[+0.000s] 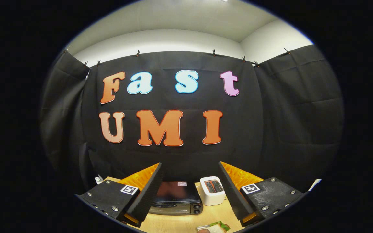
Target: Open the toaster oven, put the food inside, and close the toaster oven door.
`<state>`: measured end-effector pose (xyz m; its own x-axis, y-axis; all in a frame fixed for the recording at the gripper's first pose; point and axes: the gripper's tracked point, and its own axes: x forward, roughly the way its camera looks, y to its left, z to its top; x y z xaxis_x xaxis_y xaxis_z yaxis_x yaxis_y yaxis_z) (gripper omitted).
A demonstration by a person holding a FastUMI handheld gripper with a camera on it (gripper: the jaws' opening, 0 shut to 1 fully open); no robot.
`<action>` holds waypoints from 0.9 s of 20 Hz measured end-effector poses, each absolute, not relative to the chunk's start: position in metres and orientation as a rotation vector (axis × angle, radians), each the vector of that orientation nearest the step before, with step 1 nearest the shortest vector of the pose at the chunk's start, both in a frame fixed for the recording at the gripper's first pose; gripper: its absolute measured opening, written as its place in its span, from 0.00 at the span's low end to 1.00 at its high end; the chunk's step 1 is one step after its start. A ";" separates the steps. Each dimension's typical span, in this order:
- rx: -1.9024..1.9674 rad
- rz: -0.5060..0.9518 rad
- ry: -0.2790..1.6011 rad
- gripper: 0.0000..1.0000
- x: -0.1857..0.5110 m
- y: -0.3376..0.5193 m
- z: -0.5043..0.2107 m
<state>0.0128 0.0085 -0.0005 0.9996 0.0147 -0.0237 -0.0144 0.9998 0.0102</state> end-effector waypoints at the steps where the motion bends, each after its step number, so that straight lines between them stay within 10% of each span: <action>1: 0.011 0.023 0.024 0.99 0.015 0.011 0.000; 18: 0.018 0.066 0.033 1.00 0.065 0.050 -0.065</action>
